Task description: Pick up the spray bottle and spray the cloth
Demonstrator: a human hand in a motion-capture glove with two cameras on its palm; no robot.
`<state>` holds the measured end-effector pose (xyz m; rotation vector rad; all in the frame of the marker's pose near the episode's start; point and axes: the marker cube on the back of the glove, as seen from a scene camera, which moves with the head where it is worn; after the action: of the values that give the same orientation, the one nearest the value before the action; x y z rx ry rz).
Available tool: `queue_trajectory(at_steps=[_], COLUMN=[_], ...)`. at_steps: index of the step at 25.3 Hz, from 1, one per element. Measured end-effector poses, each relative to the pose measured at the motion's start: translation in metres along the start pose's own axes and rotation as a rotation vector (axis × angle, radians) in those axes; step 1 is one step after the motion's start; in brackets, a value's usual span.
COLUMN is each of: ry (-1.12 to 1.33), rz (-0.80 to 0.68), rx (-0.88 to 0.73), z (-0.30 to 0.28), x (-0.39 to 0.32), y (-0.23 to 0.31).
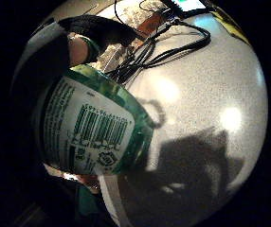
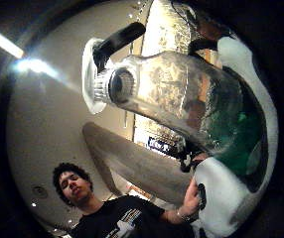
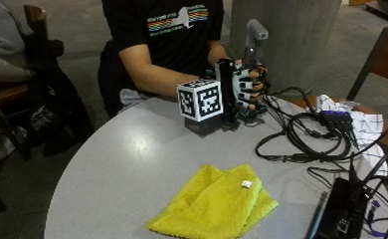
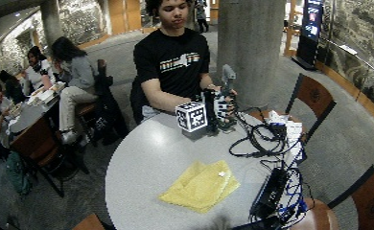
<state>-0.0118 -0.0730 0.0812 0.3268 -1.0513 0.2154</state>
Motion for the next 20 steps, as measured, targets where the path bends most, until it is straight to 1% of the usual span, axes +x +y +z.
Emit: queue_trajectory(at_steps=[6, 9, 15, 20], ry=[0.068, 0.086, 0.095, 0.143], rz=[-0.010, -0.018, -0.028, -0.047], rx=[-0.026, -0.007, 0.113, 0.275], z=[-0.003, -0.015, -0.062, -0.107], x=[0.001, 0.001, -0.006, -0.016], y=[0.004, 0.013, 0.034, 0.057])
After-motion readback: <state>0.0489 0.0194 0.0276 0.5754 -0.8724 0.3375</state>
